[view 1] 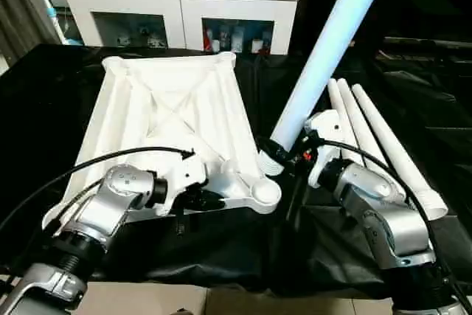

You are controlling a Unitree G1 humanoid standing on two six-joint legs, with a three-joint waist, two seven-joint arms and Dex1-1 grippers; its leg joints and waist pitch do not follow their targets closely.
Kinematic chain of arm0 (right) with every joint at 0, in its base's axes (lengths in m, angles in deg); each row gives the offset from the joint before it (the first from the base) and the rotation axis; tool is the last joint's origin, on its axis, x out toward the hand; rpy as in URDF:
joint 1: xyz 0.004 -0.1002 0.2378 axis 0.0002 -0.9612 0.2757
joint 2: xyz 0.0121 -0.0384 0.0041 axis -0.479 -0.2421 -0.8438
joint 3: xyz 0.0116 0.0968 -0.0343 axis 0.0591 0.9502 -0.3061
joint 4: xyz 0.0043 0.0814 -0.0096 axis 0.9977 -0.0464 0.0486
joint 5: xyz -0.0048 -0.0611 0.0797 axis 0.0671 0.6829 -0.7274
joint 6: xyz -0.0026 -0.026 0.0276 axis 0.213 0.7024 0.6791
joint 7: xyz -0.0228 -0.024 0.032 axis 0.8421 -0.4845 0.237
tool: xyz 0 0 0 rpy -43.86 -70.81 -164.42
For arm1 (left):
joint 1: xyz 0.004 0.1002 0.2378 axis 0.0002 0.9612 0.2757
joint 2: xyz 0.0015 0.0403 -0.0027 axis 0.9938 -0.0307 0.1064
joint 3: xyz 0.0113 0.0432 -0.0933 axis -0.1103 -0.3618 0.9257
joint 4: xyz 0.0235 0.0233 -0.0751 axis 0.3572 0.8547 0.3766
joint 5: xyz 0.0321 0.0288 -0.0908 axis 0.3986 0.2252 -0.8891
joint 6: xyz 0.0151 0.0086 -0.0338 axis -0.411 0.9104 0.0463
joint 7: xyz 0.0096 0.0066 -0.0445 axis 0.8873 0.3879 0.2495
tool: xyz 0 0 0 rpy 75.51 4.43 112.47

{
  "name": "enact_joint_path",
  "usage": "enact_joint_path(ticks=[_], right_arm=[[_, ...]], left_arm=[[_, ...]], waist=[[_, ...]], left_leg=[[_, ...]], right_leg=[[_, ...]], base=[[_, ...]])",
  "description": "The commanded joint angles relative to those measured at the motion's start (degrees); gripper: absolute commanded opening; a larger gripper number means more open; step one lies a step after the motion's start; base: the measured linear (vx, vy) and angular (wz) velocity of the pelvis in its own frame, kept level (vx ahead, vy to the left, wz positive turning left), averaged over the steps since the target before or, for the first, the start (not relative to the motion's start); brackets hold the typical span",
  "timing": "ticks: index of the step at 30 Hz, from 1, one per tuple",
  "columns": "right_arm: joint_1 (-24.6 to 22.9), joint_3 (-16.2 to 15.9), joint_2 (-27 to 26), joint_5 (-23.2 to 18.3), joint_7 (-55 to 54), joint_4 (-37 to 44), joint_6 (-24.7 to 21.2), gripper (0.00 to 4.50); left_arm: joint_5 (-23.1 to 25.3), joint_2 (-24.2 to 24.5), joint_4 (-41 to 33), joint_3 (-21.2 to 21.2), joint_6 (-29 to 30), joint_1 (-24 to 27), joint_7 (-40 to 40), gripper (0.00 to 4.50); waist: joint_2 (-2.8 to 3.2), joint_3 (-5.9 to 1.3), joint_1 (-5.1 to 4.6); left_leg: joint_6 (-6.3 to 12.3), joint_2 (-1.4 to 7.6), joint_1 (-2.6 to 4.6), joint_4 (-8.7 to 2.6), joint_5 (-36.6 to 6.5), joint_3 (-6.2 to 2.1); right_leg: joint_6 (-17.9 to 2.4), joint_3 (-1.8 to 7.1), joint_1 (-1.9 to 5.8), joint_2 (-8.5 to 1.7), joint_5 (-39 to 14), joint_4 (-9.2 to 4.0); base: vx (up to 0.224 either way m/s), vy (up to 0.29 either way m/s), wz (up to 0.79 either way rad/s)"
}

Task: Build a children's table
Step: Insert table leg to table base

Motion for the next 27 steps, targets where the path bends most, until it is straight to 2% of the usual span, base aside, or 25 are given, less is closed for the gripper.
enact_joint_path(ticks=[1,4,6,9,10,20,21,23,27], right_arm=[[0.17,0.06,0.02,0.09,-0.39,1.34,0.49,1.86],[0.21,-0.08,-0.29,0.2,-0.53,1.03,0.64,1.86],[0.27,-0.12,-0.45,0.18,-0.57,0.94,0.65,1.86],[0.5,-0.16,-0.6,0.14,-0.56,0.76,0.71,1.86],[0.59,-0.15,-0.65,0.11,-0.53,0.66,0.75,1.86],[0.19,0.05,-0.69,0.12,-0.47,0.86,0.62,1.86],[0.16,0.1,-0.66,0.13,-0.46,0.76,0.67,1.86],[0.12,0.19,-0.64,0.14,-0.5,0.62,0.71,1.86],[0.05,0.5,-0.67,-0.01,-0.77,0.33,0.66,1.86]], left_arm=[[1.9,0.11,1.58,-1.44,0.22,-0.42,0.47,0.05],[2.89,-0.21,2.59,-1.81,-0.75,-0.61,0.86,0.05],[3.12,-0.52,2.99,-1.65,-1.09,-0.69,1.31,0.45],[2.86,-1.15,3.18,-1.0,-1.13,-0.99,2.33,0.59],[3.32,-1.1,3.15,-1.1,-1.68,-1.1,2.76,0.79],[1.98,-2.11,4.72,-0.57,-1.3,-1.69,0.96,0.79],[1.9,-2.11,4.76,-0.61,-1.13,-1.67,0.66,0.64],[1.68,-2.08,4.71,-0.66,-0.77,-1.56,0.2,0.64],[0.67,-1.72,3.89,-0.97,1.19,-1.03,-1.78,0.24]], waist=[[0.96,-3.56,0.14],[0.91,-3.63,0.21],[0.88,-3.6,0.22],[0.87,-3.57,0.25],[0.88,-3.54,0.28],[1.22,-3.59,0.36],[1.18,-3.57,0.35],[1.16,-3.69,0.38],[1.15,-3.9,0.4]], left_leg=[[-0.12,4.57,0.83,-5.41,-10.77,-1.68],[0.08,4.56,0.84,-5.34,-10.36,-1.64],[0.12,4.56,0.82,-5.35,-10.44,-1.63],[-0.08,4.6,0.87,-5.4,-11.33,-1.65],[-0.16,4.61,0.87,-5.44,-11.69,-1.67],[-0.73,4.56,0.91,-5.52,-12.72,-1.71],[-0.76,4.57,0.91,-5.55,-12.82,-1.72],[-0.62,4.55,0.83,-5.45,-11.96,-1.71],[-0.02,4.51,0.78,-5.31,-10.18,-1.64]], right_leg=[[-15.16,2.42,2.33,-5.1,-1.17,-3.92],[-15.24,2.41,2.35,-5.13,-0.83,-3.92],[-15.24,2.43,2.38,-5.2,-1.12,-3.96],[-15.13,2.45,2.32,-5.23,-2.73,-4.05],[-14.89,2.48,2.3,-5.23,-3.51,-4.17],[-14.45,2.48,2.16,-5.21,-4.41,-4.25],[-14.42,2.48,2.16,-5.22,-4.63,-4.26],[-14.51,2.52,2.29,-5.29,-3.75,-4.17],[-14.9,2.42,2.35,-5.22,-1.64,-3.94]], base=[[0.0,0.0,0.0],[0.0,0.0,0.0],[0.0,0.0,0.0],[0.0,0.0,0.0],[0.0,0.0,0.0],[0.0,0.0,0.0],[0.0,0.0,0.0],[0.0,0.0,0.0],[0.0,0.0,0.0]])
